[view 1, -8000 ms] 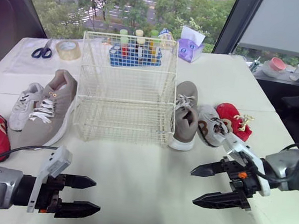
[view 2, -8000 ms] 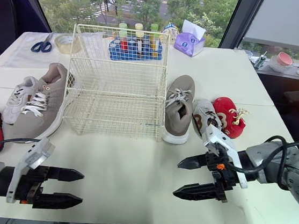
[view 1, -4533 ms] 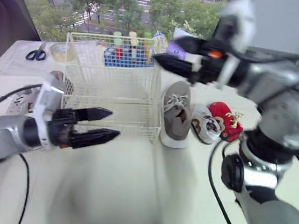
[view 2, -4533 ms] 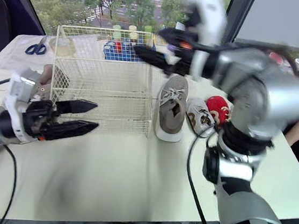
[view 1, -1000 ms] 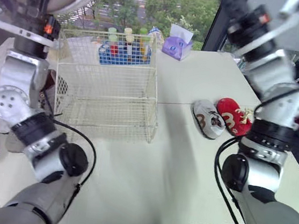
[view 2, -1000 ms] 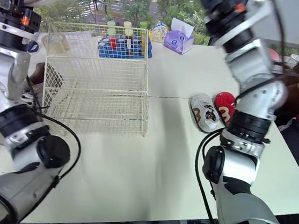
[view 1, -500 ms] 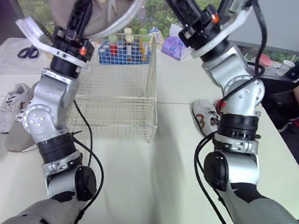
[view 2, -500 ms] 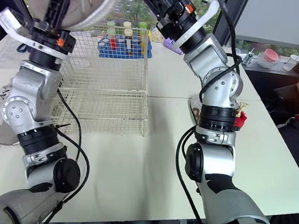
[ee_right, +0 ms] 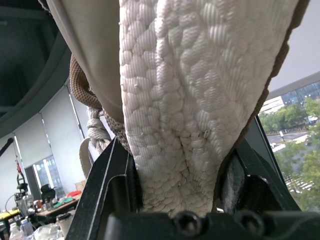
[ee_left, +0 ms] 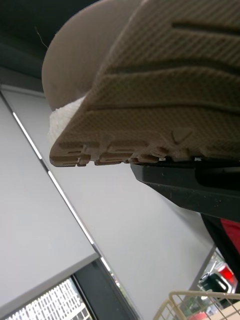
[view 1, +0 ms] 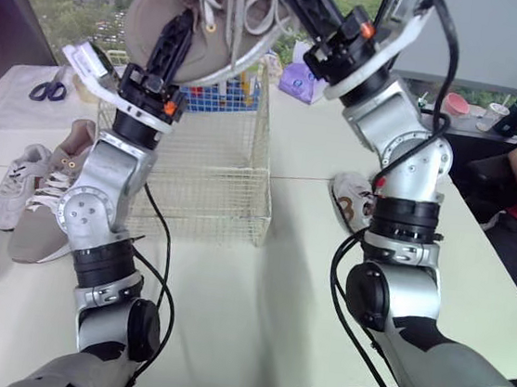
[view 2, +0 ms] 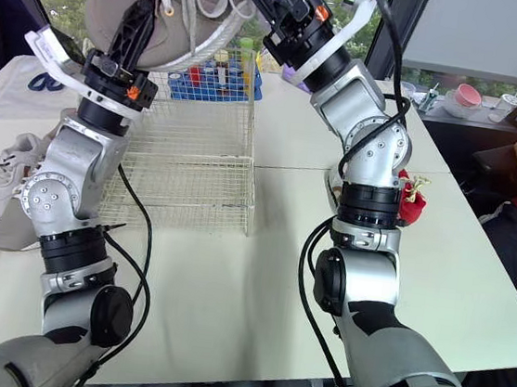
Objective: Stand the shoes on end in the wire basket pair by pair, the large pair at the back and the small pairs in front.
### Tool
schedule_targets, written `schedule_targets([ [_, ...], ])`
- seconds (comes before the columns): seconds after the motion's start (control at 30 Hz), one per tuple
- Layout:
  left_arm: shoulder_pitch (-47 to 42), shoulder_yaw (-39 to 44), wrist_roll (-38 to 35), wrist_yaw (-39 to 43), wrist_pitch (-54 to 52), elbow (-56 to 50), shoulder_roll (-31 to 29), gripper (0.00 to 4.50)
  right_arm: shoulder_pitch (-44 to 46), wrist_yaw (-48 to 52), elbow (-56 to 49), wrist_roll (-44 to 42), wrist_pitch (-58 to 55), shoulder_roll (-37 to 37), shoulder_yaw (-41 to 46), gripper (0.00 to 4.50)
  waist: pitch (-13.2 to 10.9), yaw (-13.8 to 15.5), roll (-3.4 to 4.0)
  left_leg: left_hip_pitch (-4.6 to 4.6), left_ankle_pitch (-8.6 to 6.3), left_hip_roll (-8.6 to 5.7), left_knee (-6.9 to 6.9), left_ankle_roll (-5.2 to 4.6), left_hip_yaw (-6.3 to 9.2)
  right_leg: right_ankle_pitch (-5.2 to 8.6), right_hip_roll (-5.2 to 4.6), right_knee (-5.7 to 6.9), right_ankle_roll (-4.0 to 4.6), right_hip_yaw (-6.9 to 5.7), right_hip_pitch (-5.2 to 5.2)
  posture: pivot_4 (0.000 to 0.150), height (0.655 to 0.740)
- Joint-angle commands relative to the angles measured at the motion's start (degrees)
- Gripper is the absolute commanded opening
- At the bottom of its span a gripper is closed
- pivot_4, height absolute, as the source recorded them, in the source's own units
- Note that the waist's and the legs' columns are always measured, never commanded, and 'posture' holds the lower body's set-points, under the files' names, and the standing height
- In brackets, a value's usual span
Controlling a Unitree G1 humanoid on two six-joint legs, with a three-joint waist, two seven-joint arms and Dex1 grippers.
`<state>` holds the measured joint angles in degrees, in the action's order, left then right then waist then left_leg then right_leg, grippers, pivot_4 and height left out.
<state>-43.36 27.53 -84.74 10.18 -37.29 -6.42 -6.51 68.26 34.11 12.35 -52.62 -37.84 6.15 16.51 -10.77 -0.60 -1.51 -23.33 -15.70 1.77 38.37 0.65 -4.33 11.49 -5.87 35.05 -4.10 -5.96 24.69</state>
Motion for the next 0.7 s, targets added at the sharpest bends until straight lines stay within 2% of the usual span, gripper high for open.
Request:
schedule_targets([
  [0.03, 1.6, -2.7, 4.9, 0.4, 0.2, -2.1, -3.9, 1.13, 0.4, 2.0, -5.4, -1.7, -0.4, 1.1, -0.9, 1.57, 0.0, 0.0, 0.0, 0.0, -0.01, 0.0, 0.0, -0.03, 0.0, 0.0, 0.0, 0.0, 0.0, 0.0, 0.0, 0.15, 0.74],
  [0.13, 4.6, -5.0, 5.8, 0.9, -2.4, -6.9, -8.8, 2.51, 0.1, 3.5, -5.7, -0.4, 3.6, 1.5, -0.2, 1.57, 0.0, -0.1, 0.02, 0.0, -0.01, 0.0, -0.02, -0.02, -0.01, 0.0, 0.0, 0.0, 0.0, 0.0, 0.01, 0.15, 0.74],
  [0.2, 6.7, -5.7, 6.1, 0.4, -3.9, -10.3, -12.4, 3.7, 0.5, 5.2, -4.8, 0.5, 4.9, 2.9, -0.3, 1.57, 0.0, -0.1, 0.03, -0.01, -0.01, 0.01, -0.04, -0.02, -0.01, 0.0, 0.0, 0.0, 0.0, 0.01, 0.04, 0.15, 0.74],
  [0.27, 9.1, -5.8, 6.0, -1.5, -5.6, -14.3, -16.3, 4.48, 1.8, 8.3, -2.8, 2.9, 5.4, 5.9, -1.9, 1.57, 0.0, -0.1, 0.05, -0.02, -0.01, 0.03, -0.05, -0.02, -0.01, 0.01, 0.0, 0.0, 0.01, 0.01, 0.06, 0.15, 0.74],
  [0.4, 14.4, -4.9, 2.9, -4.9, -8.3, -22.8, -24.6, 4.48, 8.5, 14.8, 6.8, 6.0, 8.7, 11.2, -1.9, 1.57, 0.0, -0.2, 0.08, -0.01, -0.07, 0.03, -0.05, -0.11, -0.02, 0.0, -0.01, 0.0, 0.01, 0.04, 0.08, 0.15, 0.74],
  [0.5, 21.6, -3.4, 1.7, -4.8, -10.9, -29.0, -31.8, 4.48, 13.6, 22.2, 16.0, 14.0, 17.7, 14.2, -5.8, 1.57, 0.0, -0.2, 0.11, 0.02, -0.13, 0.04, -0.12, -0.21, -0.01, 0.01, 0.0, 0.0, 0.03, 0.05, 0.11, 0.15, 0.74],
  [0.57, 29.5, -1.5, 1.7, -2.9, -12.4, -33.1, -36.0, 4.48, 16.7, 28.1, 23.2, 18.9, 24.5, 14.8, -8.6, 1.57, 0.0, -0.6, 0.15, 0.05, -0.14, 0.04, -0.17, -0.22, -0.06, 0.02, 0.01, 0.0, 0.04, 0.1, 0.13, 0.15, 0.74],
  [0.7, 40.9, 2.8, -0.2, -0.3, -11.5, -37.0, -39.7, 4.48, 22.2, 35.8, 37.8, 26.5, 37.5, 13.7, -11.5, 1.57, -0.1, -0.6, 0.19, 0.12, -0.15, 0.07, -0.23, -0.23, -0.14, 0.05, 0.03, 0.0, 0.08, 0.33, 0.26, 0.15, 0.74],
])
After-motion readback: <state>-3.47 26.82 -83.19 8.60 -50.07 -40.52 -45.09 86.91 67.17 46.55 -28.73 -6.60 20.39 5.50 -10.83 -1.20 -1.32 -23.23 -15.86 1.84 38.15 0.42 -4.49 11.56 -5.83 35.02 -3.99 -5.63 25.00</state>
